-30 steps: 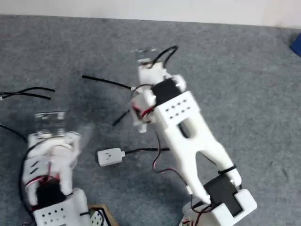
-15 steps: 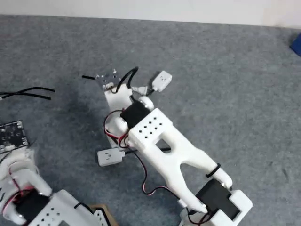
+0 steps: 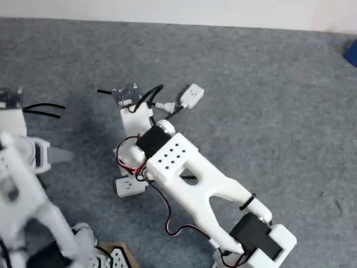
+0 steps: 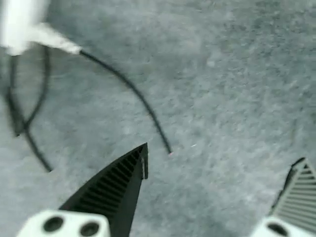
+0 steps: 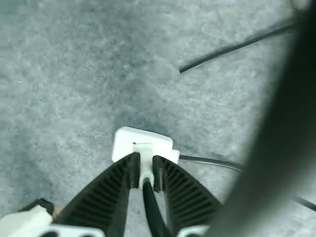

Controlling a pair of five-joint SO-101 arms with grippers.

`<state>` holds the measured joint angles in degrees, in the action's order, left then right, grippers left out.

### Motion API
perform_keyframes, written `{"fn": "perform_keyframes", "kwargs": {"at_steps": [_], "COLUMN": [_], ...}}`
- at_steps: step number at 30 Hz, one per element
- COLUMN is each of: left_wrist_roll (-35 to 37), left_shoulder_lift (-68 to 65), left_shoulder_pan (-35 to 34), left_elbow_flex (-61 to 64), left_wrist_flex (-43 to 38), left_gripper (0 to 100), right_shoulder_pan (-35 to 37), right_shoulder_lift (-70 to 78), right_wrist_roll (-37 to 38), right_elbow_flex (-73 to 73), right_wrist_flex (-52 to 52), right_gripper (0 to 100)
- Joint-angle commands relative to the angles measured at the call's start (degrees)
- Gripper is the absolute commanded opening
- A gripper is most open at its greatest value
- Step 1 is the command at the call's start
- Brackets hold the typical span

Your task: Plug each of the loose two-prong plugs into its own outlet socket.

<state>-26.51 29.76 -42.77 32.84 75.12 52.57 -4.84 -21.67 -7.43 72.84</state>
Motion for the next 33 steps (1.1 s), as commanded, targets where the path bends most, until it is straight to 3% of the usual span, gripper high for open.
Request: {"fn": "perform_keyframes", "kwargs": {"at_steps": [1, 9, 19, 23, 26, 30, 33], "left_wrist_roll": [4.5, 6.3, 3.9, 3.3, 1.2, 1.0, 0.5], "left_shoulder_lift": [-9.1, -10.8, -11.2, -11.2, -10.7, -10.7, -10.7], "left_shoulder_pan": [3.7, 3.1, 1.0, 4.3, 10.9, 17.5, 22.8], "left_elbow_flex": [-9.5, -16.6, -15.7, -11.2, -6.9, -5.7, -4.1], "left_wrist_flex": [1.4, 8.4, 8.3, 8.2, 8.4, 8.6, 9.9], "left_gripper": [41, 41, 41, 41, 41, 41, 41], "right_shoulder_pan": [-0.1, 0.1, 0.7, 0.2, -5.8, -21.6, -29.6], "right_shoulder_lift": [-0.6, -0.7, -1.2, -1.3, -1.3, -1.3, -1.5], "right_wrist_roll": [-1.1, -2.5, -2.2, -0.4, 4.0, 13.8, 21.8], "right_elbow_flex": [1.9, -8.1, -10.2, -9.4, -4.4, 7.1, 12.9], "right_wrist_flex": [-1.6, -7.6, -8.9, -8.7, -3.2, 8.8, 18.3], "right_gripper": [0.5, 0.5, 0.5, 0.5, 0.5, 0.5, 0.6]}}
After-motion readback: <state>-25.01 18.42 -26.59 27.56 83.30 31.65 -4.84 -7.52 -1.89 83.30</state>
